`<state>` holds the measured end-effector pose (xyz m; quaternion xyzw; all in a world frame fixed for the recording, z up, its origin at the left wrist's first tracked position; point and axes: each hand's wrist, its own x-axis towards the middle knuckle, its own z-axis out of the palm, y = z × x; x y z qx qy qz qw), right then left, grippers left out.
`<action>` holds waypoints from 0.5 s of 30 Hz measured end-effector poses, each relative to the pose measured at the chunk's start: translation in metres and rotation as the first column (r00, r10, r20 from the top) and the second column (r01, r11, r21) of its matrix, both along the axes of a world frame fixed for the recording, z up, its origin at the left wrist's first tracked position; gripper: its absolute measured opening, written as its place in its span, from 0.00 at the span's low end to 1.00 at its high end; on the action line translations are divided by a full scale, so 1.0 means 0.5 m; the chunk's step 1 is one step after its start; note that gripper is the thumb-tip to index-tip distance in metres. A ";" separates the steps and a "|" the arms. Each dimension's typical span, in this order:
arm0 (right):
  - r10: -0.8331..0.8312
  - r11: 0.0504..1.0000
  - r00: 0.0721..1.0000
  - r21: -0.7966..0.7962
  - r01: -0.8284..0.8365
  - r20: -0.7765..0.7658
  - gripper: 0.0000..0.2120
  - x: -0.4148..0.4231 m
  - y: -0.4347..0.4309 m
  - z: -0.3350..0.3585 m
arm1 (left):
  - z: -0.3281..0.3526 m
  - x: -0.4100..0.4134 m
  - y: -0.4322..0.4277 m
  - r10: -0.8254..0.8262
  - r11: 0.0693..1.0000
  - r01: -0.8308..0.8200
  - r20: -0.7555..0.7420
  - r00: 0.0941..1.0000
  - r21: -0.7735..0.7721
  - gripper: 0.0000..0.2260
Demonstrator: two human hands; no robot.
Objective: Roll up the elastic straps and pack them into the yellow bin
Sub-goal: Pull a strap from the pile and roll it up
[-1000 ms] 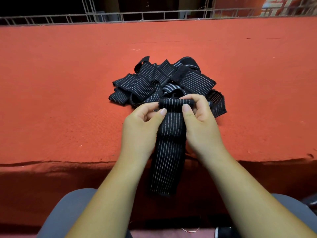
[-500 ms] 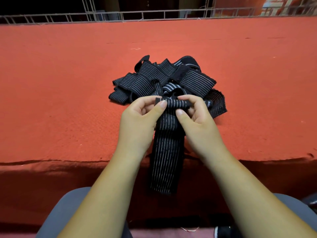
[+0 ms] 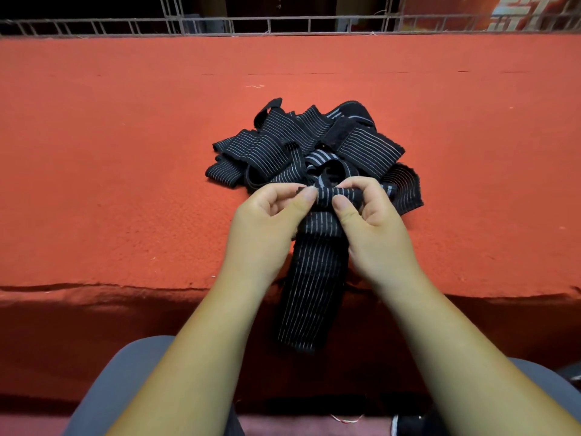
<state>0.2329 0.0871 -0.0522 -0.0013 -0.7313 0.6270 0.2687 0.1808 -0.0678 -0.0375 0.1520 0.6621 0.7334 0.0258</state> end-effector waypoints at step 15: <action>-0.095 0.995 0.984 0.027 0.092 0.153 0.13 0.012 -0.017 0.009 | -0.008 -0.016 -0.005 -0.079 0.993 0.080 -0.014 0.997 0.086 0.16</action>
